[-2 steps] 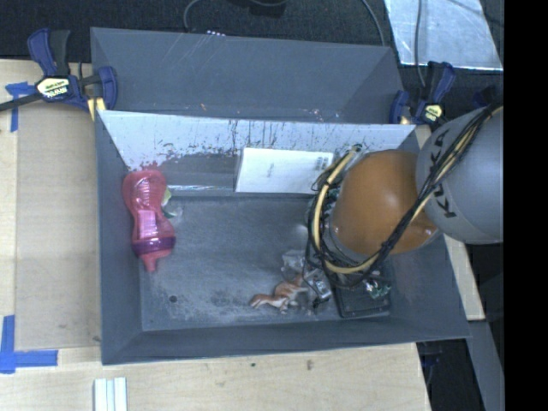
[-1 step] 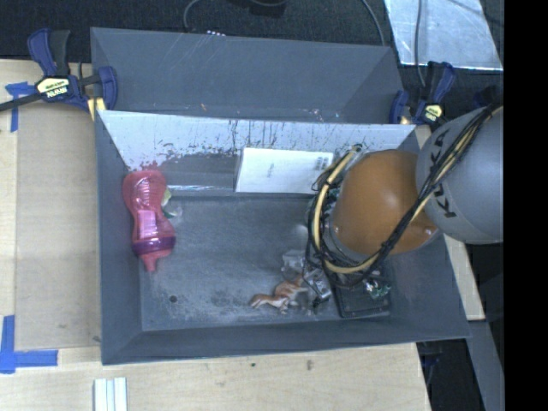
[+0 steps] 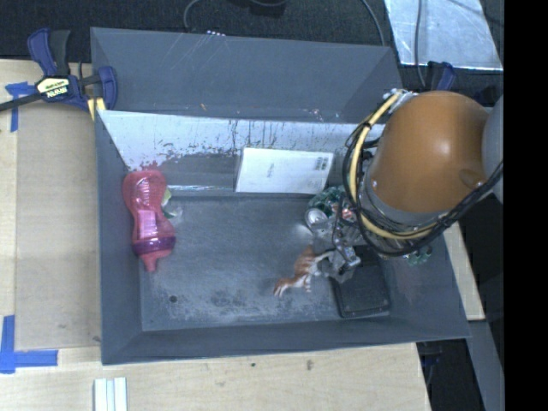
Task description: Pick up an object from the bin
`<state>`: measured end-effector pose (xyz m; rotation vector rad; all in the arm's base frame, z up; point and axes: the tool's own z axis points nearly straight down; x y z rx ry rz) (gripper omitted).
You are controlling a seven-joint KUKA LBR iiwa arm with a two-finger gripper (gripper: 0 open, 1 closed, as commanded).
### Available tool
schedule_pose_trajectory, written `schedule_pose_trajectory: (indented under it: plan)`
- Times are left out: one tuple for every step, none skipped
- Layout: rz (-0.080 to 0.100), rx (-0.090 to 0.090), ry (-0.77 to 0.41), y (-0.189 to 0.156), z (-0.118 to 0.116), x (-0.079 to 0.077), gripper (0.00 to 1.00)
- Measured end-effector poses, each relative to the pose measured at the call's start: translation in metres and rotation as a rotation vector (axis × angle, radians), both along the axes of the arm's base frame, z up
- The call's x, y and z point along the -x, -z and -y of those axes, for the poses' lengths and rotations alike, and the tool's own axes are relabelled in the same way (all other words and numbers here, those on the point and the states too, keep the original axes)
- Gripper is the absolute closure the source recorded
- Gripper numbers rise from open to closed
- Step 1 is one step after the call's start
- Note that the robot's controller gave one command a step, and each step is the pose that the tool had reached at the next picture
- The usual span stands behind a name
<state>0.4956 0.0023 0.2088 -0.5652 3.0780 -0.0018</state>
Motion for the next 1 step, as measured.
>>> schedule_pose_trajectory:
  plan:
    - [0.0,0.0,0.0,0.0001,0.0,0.0001,1.0]
